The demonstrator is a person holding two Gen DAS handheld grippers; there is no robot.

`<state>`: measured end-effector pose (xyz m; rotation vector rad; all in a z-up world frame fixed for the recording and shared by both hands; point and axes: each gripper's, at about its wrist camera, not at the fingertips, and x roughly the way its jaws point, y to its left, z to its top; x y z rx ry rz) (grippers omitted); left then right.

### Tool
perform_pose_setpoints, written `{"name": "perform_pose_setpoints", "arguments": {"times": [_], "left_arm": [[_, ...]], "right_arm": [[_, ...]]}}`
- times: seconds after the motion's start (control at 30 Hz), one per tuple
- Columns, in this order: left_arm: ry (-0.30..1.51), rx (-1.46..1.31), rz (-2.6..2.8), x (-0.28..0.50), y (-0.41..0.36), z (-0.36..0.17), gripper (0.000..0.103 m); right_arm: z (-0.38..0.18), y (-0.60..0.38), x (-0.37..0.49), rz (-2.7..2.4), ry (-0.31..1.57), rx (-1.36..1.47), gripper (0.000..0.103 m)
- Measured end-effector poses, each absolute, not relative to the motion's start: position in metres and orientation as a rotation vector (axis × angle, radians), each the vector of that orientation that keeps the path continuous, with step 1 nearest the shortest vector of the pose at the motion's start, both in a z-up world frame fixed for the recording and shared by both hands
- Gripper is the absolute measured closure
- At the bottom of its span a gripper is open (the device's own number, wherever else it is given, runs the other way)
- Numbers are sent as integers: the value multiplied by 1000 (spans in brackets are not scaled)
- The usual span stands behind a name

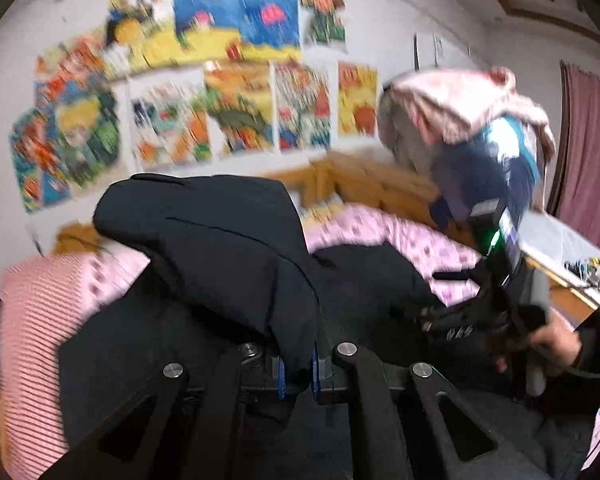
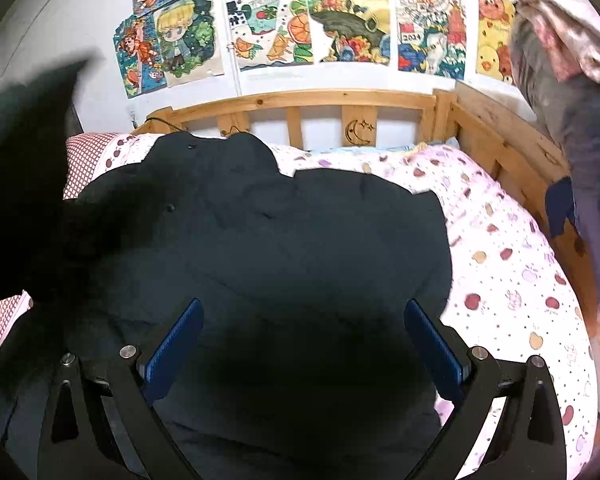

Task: Fold large clothes

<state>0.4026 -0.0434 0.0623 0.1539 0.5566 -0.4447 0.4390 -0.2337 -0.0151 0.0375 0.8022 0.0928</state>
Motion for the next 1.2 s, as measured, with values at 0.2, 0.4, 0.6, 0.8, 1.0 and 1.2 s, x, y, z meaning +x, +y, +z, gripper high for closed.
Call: {"name": "perform_pose_setpoints", "arguments": {"times": [0.2,0.4,0.6,0.8,1.0,1.2], "left_arm": [[679,145,-476,419,-72,1,95],[798,158,-520,422,-79,-31,95],[846,82,-598,415,-68,-33,77],[745,50,-662,397,-58,-16,40],[763,12,-656,392,-43,-5,39],[723,30,-534,372,14,18,35]], "right_arm": [[-16,-264,430,160,757,108,4],[-32,-276,439,341,778,331,4],[-57,-267,449,465,809,594,4],[-73,-265,446,492,781,733,4],[-91,-267,441,539,759,878,4],[-107,-249,438,499,845,804,4]]}}
